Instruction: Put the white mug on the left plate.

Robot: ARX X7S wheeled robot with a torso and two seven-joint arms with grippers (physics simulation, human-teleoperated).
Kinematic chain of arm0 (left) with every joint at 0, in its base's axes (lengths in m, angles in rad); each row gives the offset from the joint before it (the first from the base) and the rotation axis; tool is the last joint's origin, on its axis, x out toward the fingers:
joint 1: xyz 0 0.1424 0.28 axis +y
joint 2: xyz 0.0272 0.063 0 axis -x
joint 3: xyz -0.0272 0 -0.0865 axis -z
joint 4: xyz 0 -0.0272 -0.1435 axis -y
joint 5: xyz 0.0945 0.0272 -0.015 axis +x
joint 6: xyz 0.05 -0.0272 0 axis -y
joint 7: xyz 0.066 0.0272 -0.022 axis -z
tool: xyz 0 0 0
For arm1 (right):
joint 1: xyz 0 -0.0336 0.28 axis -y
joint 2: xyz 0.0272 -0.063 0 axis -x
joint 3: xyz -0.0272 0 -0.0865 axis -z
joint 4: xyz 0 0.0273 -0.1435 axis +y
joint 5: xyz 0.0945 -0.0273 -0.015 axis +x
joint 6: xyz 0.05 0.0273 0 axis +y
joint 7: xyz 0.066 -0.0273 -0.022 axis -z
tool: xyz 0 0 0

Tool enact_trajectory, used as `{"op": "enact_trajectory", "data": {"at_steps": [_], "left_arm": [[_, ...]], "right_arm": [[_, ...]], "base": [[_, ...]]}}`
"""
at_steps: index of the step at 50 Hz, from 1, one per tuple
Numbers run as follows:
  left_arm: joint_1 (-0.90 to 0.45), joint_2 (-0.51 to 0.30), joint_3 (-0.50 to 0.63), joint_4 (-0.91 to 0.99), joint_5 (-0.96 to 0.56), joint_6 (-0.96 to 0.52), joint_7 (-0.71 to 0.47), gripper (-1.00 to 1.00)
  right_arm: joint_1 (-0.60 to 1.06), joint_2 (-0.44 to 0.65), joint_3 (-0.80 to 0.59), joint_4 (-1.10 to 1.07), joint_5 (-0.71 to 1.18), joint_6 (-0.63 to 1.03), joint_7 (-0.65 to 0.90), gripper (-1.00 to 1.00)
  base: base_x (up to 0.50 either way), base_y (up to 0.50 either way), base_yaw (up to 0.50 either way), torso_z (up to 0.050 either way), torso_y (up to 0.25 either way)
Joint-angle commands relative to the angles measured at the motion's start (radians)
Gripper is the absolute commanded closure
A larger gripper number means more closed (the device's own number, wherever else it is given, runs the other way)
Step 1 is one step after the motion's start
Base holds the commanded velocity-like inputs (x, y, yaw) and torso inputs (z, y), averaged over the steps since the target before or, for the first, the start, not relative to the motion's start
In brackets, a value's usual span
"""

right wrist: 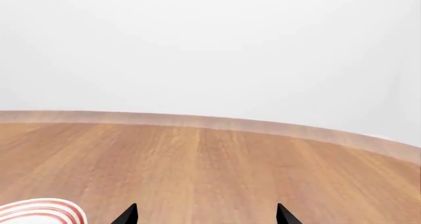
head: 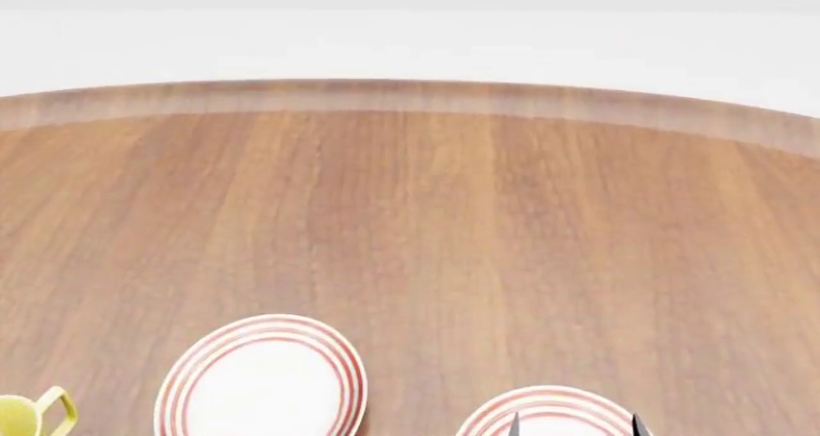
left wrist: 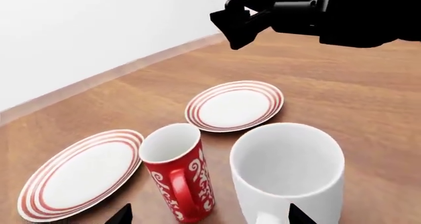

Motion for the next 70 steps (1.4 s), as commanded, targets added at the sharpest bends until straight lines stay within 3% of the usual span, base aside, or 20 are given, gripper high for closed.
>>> {"op": "enact_trajectory", "data": {"at_steps": [1, 22, 25, 63, 65, 70], "left_arm": [[0.014, -0.003, 0.02, -0.031, 0.039, 0.033, -0.002, -1.0], [-0.09, 0.01, 0.032, -0.149, 0.052, 0.006, -0.027, -1.0], [-0.125, 0.02, 0.035, -0.209, 0.076, 0.057, -0.047, -1.0], [-0.218, 0.02, 0.126, -0.293, 0.157, -0.046, -0.018, -1.0], [-0.185, 0.011, 0.113, -0.192, 0.148, -0.114, -0.003, -1.0], [-0.199, 0.012, 0.127, -0.198, 0.163, -0.128, 0.001, -1.0]], "right_arm": [[-0.003, 0.005, -0.003, -0.005, 0.004, -0.002, 0.006, -1.0], [0.003, 0.011, -0.011, -0.007, 0.011, -0.001, 0.014, -1.0], [-0.001, 0.013, -0.01, -0.01, 0.014, -0.005, 0.015, -1.0], [0.015, 0.02, -0.027, 0.018, 0.025, -0.021, 0.025, -1.0], [0.014, 0.021, -0.028, 0.015, 0.023, -0.019, 0.027, -1.0], [0.013, 0.022, -0.03, 0.019, 0.024, -0.022, 0.029, -1.0]], "base": [[0.0, 0.0, 0.0, 0.0, 0.0], [0.0, 0.0, 0.0, 0.0, 0.0], [0.0, 0.0, 0.0, 0.0, 0.0], [0.0, 0.0, 0.0, 0.0, 0.0], [0.0, 0.0, 0.0, 0.0, 0.0], [0.0, 0.0, 0.0, 0.0, 0.0]]}}
